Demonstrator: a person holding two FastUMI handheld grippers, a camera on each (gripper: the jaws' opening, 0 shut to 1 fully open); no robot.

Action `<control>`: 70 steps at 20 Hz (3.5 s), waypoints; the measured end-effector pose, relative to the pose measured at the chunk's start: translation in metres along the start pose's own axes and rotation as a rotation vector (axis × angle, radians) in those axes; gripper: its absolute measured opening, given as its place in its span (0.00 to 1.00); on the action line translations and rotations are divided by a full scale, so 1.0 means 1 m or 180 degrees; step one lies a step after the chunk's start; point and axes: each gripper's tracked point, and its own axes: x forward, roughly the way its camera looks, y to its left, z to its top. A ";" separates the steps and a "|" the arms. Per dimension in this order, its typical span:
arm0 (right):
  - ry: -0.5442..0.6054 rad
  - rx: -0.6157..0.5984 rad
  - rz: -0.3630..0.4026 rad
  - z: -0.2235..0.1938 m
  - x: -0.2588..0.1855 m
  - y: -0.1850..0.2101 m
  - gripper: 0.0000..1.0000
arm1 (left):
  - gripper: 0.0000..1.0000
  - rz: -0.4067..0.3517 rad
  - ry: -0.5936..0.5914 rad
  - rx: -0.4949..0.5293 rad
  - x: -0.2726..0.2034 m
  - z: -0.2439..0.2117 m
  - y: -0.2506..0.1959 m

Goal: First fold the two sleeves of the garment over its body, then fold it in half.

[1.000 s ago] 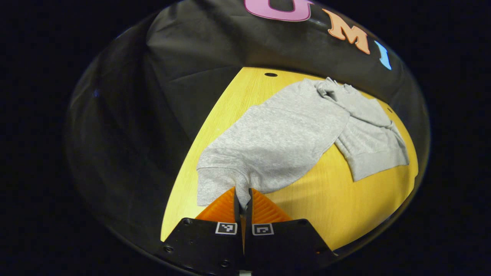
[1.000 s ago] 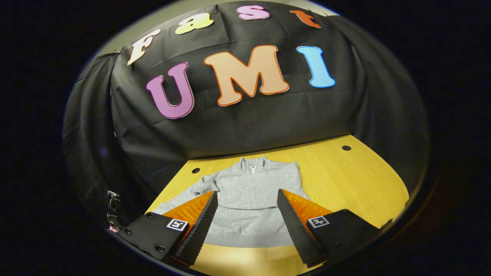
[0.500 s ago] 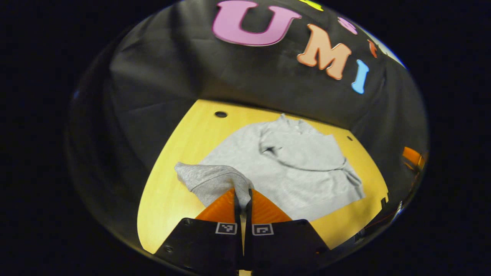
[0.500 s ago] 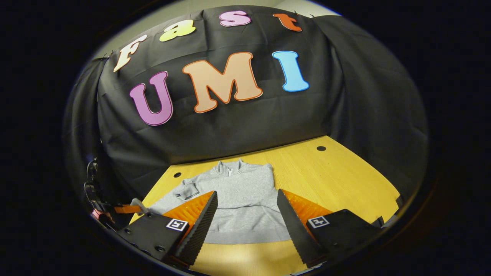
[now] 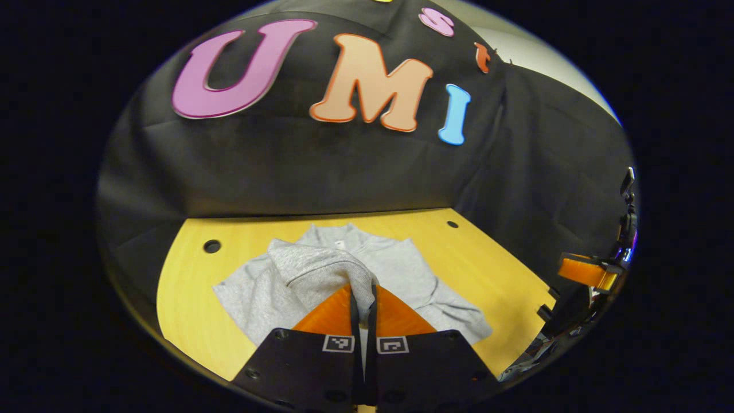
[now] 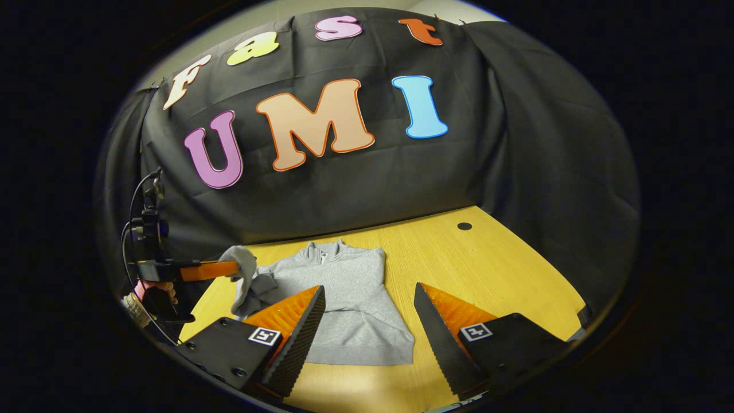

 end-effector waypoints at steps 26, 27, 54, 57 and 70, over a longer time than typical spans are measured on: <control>0.0446 -0.0092 0.0208 -0.032 0.078 -0.059 0.98 | 0.94 -0.0515 0.0503 0.0304 0.217 -0.042 -0.103; 0.0480 -0.0108 0.0231 -0.036 0.081 -0.056 0.98 | 0.94 -0.0508 0.0446 0.0329 0.207 -0.033 -0.099; 0.1582 -0.0577 0.0432 -0.218 0.076 -0.031 0.98 | 0.94 0.0846 0.1205 -0.0152 -0.102 -0.232 0.074; 0.1557 -0.0606 0.0369 -0.219 0.078 -0.033 0.98 | 0.94 0.0902 0.1265 -0.0243 -0.102 -0.245 0.078; 0.1614 -0.0762 0.0332 -0.229 0.078 -0.022 0.63 | 0.80 0.1160 0.1229 -0.0203 -0.086 -0.249 0.079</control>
